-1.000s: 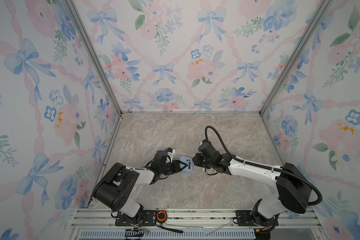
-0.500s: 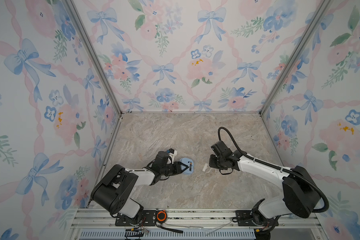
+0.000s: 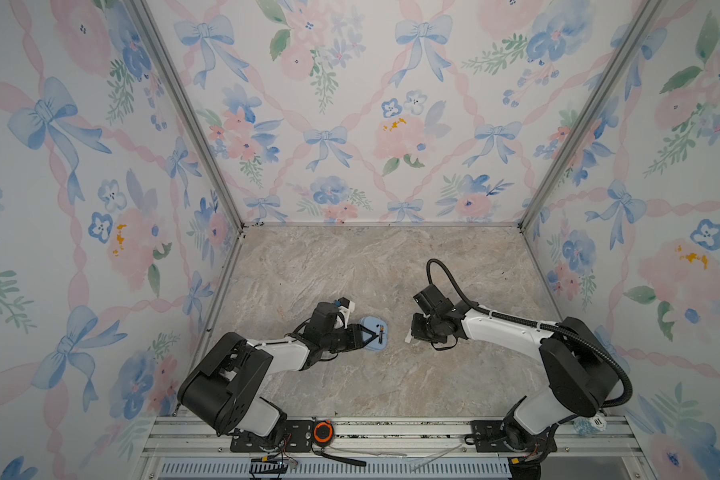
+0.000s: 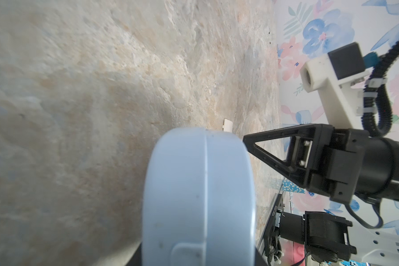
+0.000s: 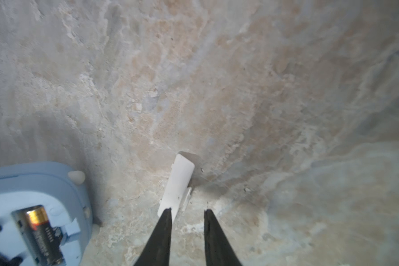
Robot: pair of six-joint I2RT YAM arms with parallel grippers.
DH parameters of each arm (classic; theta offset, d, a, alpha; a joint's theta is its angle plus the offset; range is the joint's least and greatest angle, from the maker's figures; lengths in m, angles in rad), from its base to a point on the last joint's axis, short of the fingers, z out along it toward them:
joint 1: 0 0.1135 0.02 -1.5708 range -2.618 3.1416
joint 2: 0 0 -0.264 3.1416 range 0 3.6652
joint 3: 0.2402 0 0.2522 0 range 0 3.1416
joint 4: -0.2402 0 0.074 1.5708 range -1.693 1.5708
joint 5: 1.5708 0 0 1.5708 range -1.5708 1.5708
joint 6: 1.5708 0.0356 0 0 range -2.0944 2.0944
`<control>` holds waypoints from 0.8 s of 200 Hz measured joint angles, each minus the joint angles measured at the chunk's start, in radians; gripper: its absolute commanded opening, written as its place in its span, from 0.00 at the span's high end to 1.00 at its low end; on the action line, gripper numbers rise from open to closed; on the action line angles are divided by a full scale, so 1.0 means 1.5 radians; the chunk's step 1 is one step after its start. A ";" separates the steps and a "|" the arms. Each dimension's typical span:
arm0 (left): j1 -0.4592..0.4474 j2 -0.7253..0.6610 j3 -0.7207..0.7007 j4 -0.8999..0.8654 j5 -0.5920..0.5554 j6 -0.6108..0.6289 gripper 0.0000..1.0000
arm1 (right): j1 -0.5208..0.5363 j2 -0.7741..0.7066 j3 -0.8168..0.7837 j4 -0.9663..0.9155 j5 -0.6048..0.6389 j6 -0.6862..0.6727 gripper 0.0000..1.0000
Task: Insert the battery into the alarm
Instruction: Pick up the cover from the center of the board.
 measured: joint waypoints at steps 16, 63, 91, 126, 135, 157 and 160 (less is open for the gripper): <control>0.000 0.000 0.001 -0.002 0.000 0.000 1.00 | 0.000 0.008 0.000 0.013 0.000 0.008 0.78; 0.000 0.000 0.002 -0.004 0.000 0.000 1.00 | 0.000 0.028 0.000 0.020 0.001 0.024 0.81; 0.000 0.000 0.002 -0.004 0.000 0.001 1.00 | 0.000 0.028 -0.005 0.022 0.000 0.031 0.84; -0.001 0.000 0.002 -0.004 -0.001 0.002 1.00 | 0.000 0.028 -0.011 0.027 0.000 0.038 0.86; -0.001 0.000 0.002 -0.004 -0.001 0.002 1.00 | 0.000 0.028 -0.011 0.028 -0.001 0.040 0.87; -0.001 0.000 0.002 -0.004 -0.001 0.002 1.00 | 0.000 0.028 -0.011 0.031 -0.003 0.041 0.88; -0.001 0.000 0.002 -0.004 -0.001 0.002 1.00 | 0.000 0.028 -0.011 0.031 -0.003 0.042 0.88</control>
